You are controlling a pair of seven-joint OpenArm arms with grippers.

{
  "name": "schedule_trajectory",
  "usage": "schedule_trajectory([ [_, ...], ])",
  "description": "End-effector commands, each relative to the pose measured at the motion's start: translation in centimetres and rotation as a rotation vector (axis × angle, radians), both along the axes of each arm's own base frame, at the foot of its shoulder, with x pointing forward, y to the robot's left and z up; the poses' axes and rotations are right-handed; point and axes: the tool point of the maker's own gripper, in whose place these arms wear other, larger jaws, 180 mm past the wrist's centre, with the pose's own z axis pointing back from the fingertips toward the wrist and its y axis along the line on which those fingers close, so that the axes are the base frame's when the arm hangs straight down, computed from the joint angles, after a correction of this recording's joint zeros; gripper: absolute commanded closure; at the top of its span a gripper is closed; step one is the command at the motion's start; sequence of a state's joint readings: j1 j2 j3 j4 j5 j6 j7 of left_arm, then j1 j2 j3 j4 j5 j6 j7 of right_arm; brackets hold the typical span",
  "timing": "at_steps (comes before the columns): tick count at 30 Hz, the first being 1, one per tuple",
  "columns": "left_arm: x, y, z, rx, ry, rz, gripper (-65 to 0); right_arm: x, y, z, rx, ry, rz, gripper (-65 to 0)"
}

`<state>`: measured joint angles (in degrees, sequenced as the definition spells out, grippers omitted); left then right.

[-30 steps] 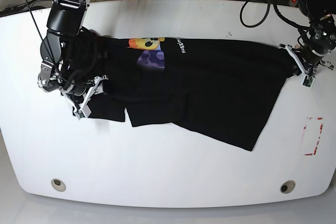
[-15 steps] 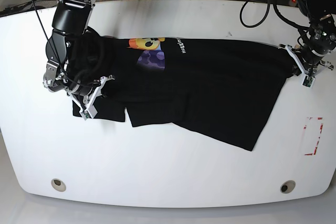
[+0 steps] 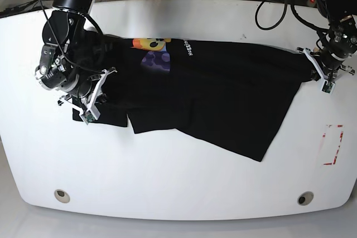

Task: Fold the T-shirt properly
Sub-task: 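Lift the folded shirt with both grippers and swing it across the table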

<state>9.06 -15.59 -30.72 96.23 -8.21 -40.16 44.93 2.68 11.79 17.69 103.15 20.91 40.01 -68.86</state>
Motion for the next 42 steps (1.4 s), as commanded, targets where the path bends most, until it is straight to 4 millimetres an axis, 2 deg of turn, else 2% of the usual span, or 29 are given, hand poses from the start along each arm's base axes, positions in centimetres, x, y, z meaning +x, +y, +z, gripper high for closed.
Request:
schedule_trajectory([
  [1,1.5,0.4,2.0,0.013,-0.067,-0.007,0.0,0.0,0.6,3.0,-0.007,-0.101,0.03,0.0],
  [3,1.6,0.4,2.1,0.015,-0.072,-0.007,0.0,-1.3,1.0,3.4,-0.005,-0.114,0.045,0.0],
  [5,1.7,0.3,2.3,0.018,-0.077,-0.009,0.0,-2.9,0.5,3.4,0.007,-0.108,0.029,0.0],
  [11,2.7,0.2,3.2,0.017,-0.107,-0.01,0.0,-7.4,-0.9,1.6,0.128,-0.031,-0.046,0.0],
  [15,3.0,0.2,3.5,0.016,-0.117,-0.01,0.0,-10.1,-1.5,1.2,0.219,0.002,-0.093,0.0],
  [19,3.0,0.2,3.3,0.014,-0.112,-0.008,0.0,-12.2,-2.1,1.2,0.288,0.018,-0.133,0.0],
  [22,3.1,-0.7,2.8,0.011,-0.098,-0.037,0.0,-13.0,-2.7,1.2,0.298,0.027,-0.157,0.0],
  [26,3.3,-2.0,1.9,0.03,-0.068,-0.073,0.0,-12.8,-2.6,1.2,0.301,0.023,-0.154,0.0],
  [28,3.5,-3.2,1.5,0.023,-0.064,-0.084,0.0,-11.9,-2.5,1.8,0.302,-0.005,-0.149,0.0],
  [31,4.9,-4.8,1.8,0.028,-0.084,-0.095,0.0,-10.6,-2.9,2.1,0.3,-0.031,-0.151,0.0],
  [33,5.6,-4.9,1.9,0.051,-0.086,-0.087,0.0,-9.4,-3.6,2.3,0.278,-0.05,-0.162,0.0],
  [35,6.8,-5.5,2.8,0.058,-0.114,-0.078,0.0,-7.6,-4.8,2.8,0.221,-0.08,-0.176,0.0],
  [37,7.8,-6.0,3.6,0.052,-0.144,-0.069,0.0,-6.1,-5.3,3.1,0.187,-0.096,-0.171,0.0],
  [42,11.2,-6.6,8.7,0.063,-0.28,-0.074,0.0,-1.3,-6.0,4.7,0.107,-0.142,-0.122,0.0],
])
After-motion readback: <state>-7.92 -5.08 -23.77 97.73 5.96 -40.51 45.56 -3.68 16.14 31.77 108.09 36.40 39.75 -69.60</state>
